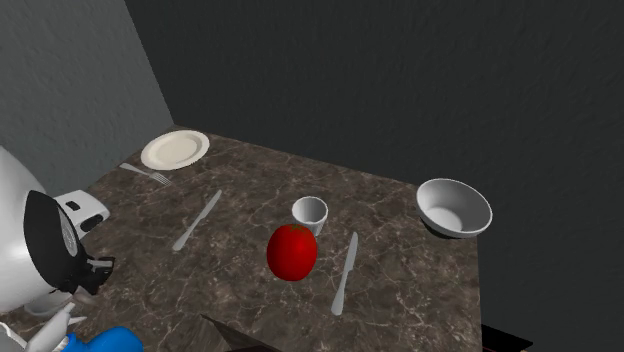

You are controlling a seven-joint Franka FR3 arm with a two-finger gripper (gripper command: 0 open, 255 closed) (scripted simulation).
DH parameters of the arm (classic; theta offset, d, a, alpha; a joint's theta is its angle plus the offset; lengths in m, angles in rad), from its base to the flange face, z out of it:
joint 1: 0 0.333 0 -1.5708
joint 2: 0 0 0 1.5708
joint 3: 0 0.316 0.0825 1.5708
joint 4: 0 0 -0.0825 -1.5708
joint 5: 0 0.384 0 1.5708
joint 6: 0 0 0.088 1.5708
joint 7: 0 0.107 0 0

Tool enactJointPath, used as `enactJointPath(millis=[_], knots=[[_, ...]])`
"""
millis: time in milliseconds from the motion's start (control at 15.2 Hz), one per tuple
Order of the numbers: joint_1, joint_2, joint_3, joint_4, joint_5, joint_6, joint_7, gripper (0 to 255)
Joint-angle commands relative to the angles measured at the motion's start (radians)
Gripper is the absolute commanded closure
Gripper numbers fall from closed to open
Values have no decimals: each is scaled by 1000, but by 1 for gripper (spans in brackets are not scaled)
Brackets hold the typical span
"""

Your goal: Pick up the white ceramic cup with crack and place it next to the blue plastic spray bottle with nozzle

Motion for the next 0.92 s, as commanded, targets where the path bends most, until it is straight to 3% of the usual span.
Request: enactJointPath(millis=[0,858], knots=[[1,11,5,-19,4,31,-4,255],[3,120,46,-120,25,239,-19,255]])
